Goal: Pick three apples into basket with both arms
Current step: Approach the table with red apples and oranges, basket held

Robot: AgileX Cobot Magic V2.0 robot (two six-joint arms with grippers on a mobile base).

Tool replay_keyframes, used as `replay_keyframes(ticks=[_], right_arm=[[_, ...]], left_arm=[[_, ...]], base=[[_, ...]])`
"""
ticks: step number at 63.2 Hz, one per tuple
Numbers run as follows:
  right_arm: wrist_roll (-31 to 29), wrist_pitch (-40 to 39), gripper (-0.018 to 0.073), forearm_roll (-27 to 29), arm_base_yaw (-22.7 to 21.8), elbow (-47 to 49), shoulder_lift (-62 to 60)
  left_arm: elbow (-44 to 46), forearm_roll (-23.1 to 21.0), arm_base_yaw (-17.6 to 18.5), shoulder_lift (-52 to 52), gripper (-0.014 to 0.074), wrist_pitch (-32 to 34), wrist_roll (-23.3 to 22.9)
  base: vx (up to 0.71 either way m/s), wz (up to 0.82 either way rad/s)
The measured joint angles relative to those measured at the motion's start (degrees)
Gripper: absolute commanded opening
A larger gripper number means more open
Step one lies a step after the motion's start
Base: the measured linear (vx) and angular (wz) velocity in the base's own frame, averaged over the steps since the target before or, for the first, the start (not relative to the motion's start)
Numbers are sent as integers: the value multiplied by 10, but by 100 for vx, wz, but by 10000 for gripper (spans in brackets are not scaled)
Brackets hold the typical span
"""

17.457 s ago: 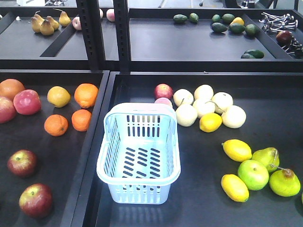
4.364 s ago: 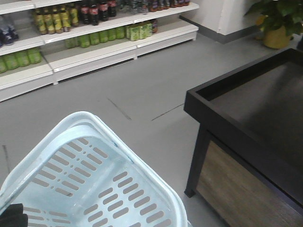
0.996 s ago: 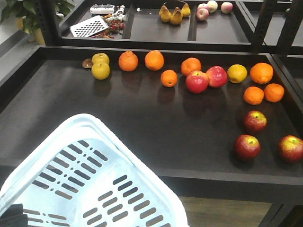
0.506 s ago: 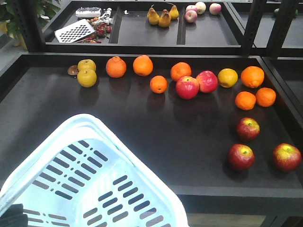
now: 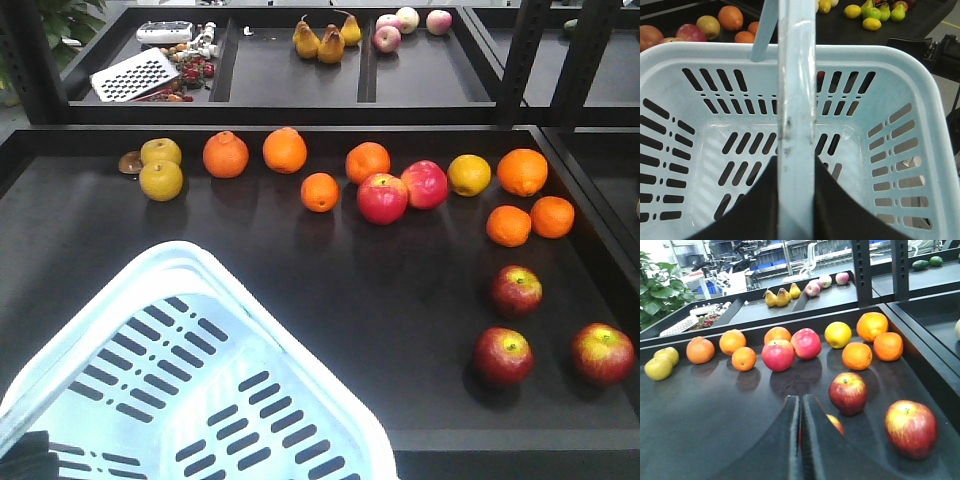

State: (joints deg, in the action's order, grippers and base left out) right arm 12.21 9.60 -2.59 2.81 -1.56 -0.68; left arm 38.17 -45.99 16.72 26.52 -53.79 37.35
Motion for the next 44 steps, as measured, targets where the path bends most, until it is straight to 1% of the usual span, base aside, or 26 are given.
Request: replay_keyframes(ticks=[44], right_arm=[[0,0,-4,0,0,0,0]], left_arm=[[0,0,0,0,-6,0,0]], base=[[7,-3]])
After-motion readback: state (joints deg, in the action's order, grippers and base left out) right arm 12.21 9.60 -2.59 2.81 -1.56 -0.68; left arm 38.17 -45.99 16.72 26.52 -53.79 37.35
